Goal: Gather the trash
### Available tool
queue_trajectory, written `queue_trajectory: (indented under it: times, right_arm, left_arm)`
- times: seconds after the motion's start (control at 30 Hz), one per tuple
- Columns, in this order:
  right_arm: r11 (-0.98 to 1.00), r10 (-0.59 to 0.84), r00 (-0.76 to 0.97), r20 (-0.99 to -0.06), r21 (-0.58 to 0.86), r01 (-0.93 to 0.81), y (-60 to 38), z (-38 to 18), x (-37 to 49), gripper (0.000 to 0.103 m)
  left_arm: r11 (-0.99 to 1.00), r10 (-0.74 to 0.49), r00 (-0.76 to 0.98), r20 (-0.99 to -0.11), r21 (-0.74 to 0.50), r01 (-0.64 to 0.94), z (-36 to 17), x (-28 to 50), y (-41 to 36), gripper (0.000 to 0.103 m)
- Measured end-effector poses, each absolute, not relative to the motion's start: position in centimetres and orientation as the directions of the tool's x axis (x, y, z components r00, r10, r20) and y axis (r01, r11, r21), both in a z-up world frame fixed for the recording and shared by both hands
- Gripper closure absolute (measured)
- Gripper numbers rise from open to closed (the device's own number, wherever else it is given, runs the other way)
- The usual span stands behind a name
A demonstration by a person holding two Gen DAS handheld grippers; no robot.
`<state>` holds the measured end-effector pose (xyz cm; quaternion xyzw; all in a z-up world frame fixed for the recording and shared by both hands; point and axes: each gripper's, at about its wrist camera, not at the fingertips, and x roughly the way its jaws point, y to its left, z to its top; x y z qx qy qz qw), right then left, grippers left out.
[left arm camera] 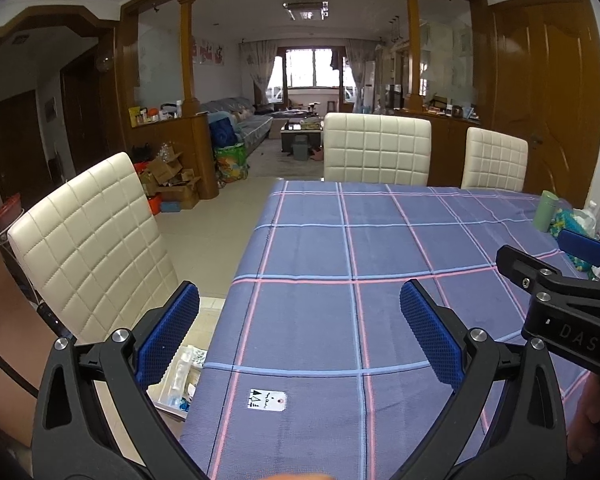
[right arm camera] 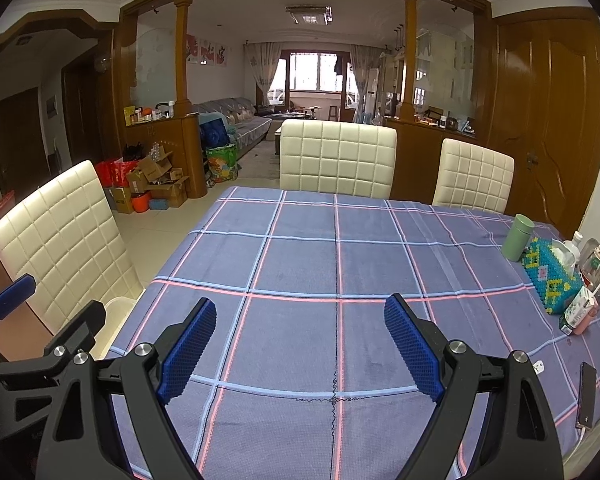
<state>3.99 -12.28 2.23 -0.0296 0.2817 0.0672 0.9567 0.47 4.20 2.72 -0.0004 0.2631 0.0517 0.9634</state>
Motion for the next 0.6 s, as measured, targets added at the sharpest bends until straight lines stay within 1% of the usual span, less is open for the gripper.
queue_trajectory:
  times: [0.6]
  right_arm:
    - [0.989,0.112,0.834,-0.540,-0.024,-0.148,-12.24,2.36,4.03,0.019]
  left_arm:
    - [0.996,0.081,0.848,-0.523,0.013,-0.087,2.49,0.86,4.58,0.004]
